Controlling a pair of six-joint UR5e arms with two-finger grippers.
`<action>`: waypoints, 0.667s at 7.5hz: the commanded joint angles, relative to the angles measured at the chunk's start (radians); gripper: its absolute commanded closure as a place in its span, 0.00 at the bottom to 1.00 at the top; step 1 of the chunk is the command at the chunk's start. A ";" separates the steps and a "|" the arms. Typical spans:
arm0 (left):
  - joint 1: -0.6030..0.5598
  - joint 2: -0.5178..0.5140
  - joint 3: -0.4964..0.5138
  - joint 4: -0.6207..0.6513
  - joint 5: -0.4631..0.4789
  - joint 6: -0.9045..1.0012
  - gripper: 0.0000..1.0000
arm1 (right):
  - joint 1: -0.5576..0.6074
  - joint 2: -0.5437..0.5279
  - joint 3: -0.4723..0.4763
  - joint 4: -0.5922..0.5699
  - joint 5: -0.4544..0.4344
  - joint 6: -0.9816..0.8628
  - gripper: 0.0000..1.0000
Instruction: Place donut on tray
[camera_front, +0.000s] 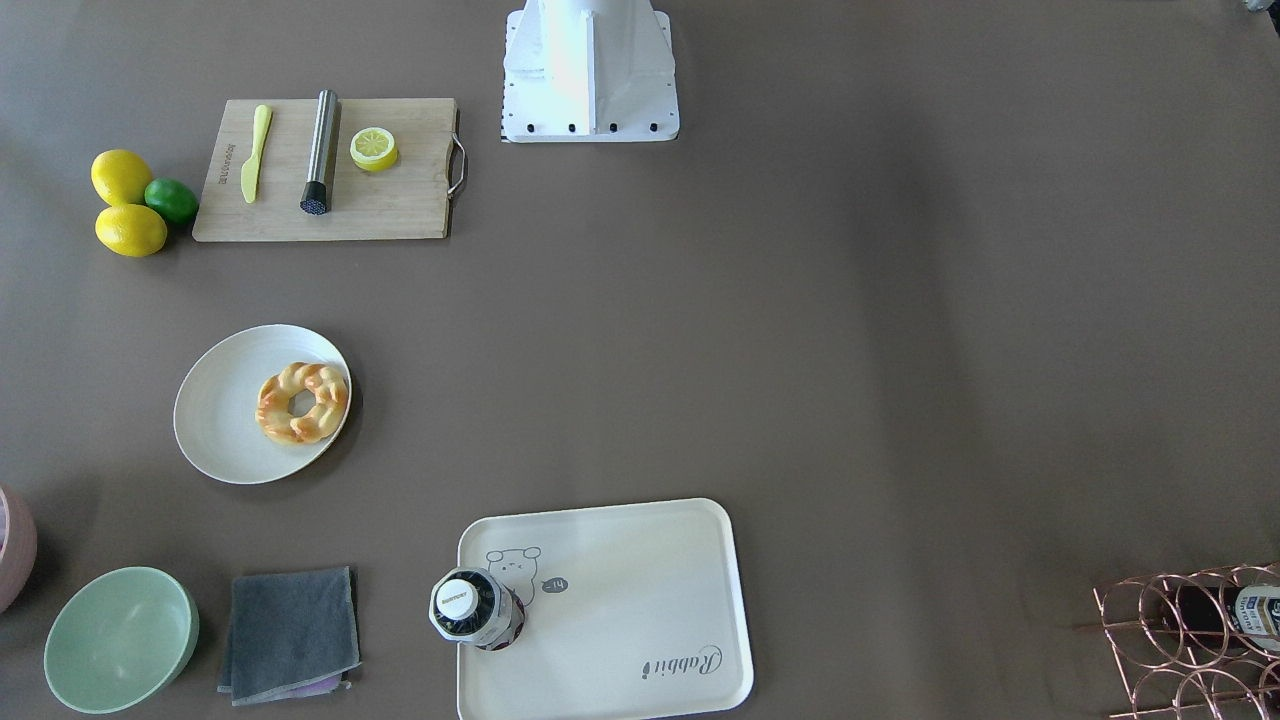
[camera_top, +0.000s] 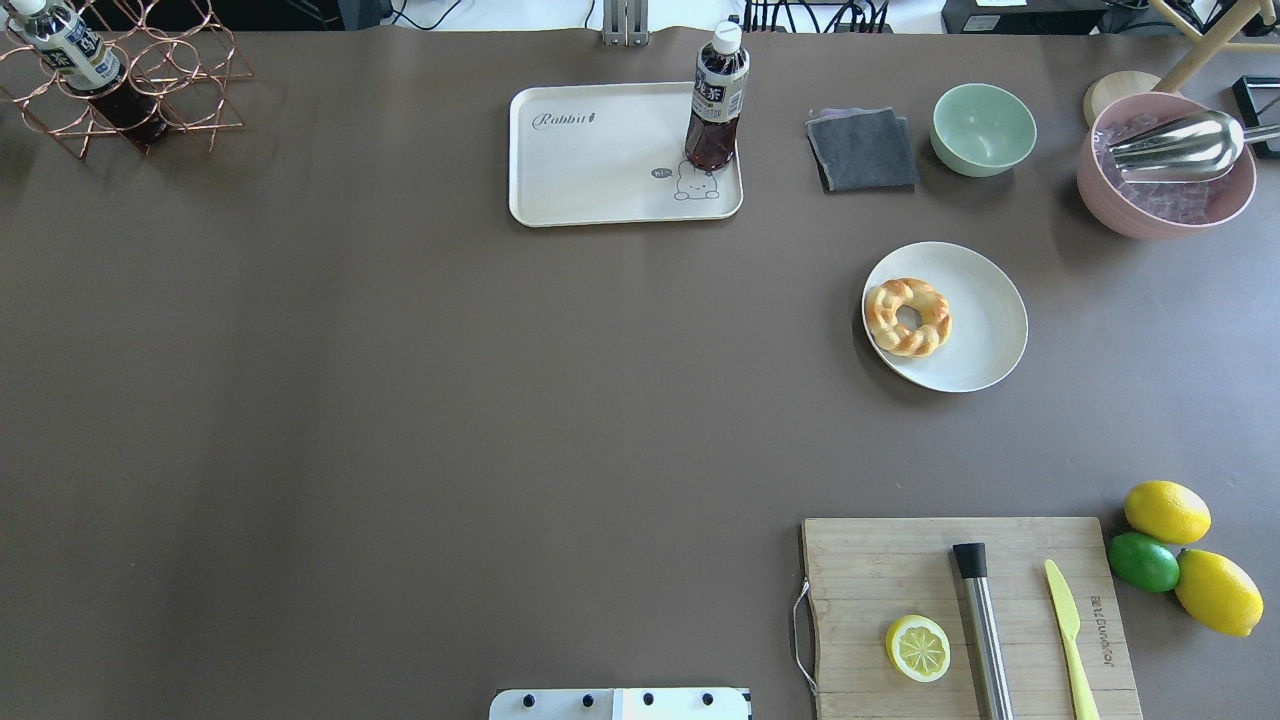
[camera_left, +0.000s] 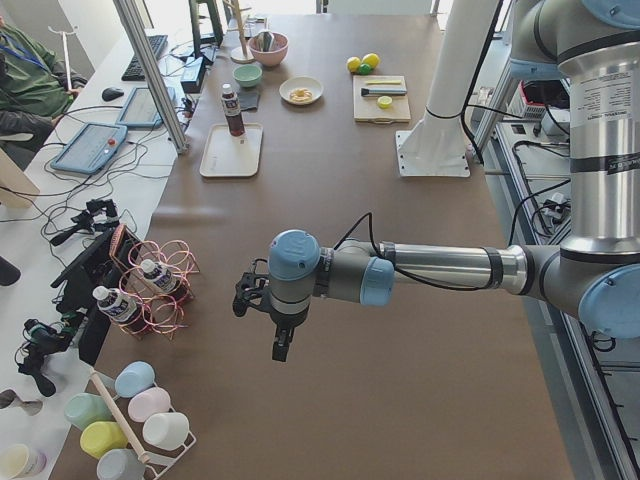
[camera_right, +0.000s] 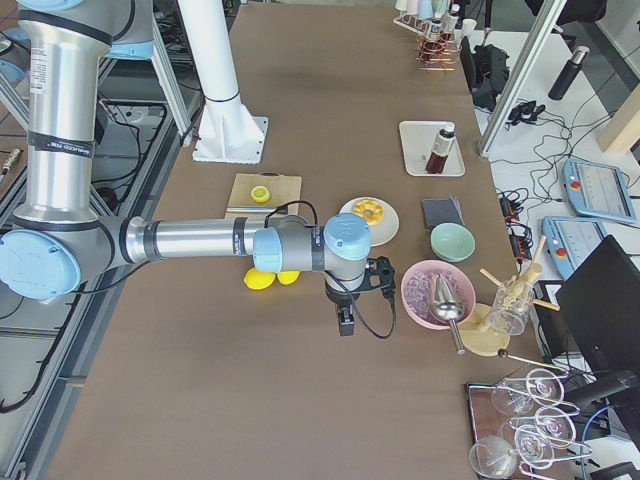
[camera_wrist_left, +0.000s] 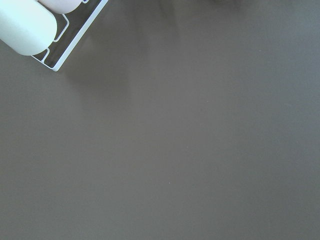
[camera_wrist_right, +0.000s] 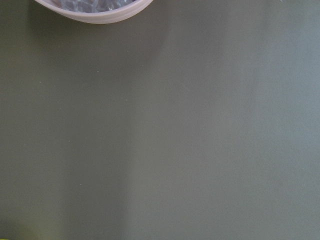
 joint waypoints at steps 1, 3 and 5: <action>-0.001 -0.006 -0.001 -0.003 -0.009 0.000 0.02 | 0.000 0.001 -0.012 0.066 0.021 -0.003 0.00; -0.009 -0.020 -0.009 -0.021 -0.094 0.003 0.02 | 0.000 0.011 -0.002 0.066 0.014 -0.003 0.00; -0.003 -0.065 0.018 -0.051 -0.163 0.009 0.02 | -0.006 0.027 -0.005 0.066 0.012 0.004 0.00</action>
